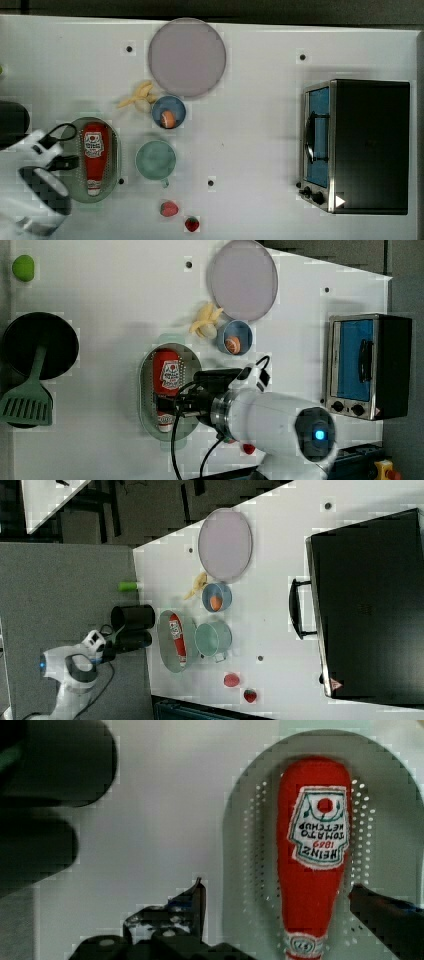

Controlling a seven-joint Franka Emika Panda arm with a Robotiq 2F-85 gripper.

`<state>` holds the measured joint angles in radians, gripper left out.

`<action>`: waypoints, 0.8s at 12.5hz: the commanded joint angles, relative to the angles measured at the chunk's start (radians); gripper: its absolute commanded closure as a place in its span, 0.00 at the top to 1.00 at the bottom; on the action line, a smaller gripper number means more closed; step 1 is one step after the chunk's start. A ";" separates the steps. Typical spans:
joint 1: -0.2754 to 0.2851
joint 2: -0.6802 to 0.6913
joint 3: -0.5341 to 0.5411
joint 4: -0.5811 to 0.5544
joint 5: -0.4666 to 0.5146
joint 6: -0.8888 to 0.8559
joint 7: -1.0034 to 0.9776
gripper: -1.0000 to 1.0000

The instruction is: Pick ketchup from strainer and place it on the table

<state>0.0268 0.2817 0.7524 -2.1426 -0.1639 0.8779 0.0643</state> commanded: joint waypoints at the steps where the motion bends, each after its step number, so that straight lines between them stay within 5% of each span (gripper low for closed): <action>1: -0.022 0.085 -0.027 -0.039 -0.100 0.080 0.149 1.00; 10: 0.016 0.349 -0.109 0.035 -0.350 0.162 0.272 1.00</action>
<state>0.0296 0.6147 0.6514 -2.1230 -0.5151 1.0195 0.2683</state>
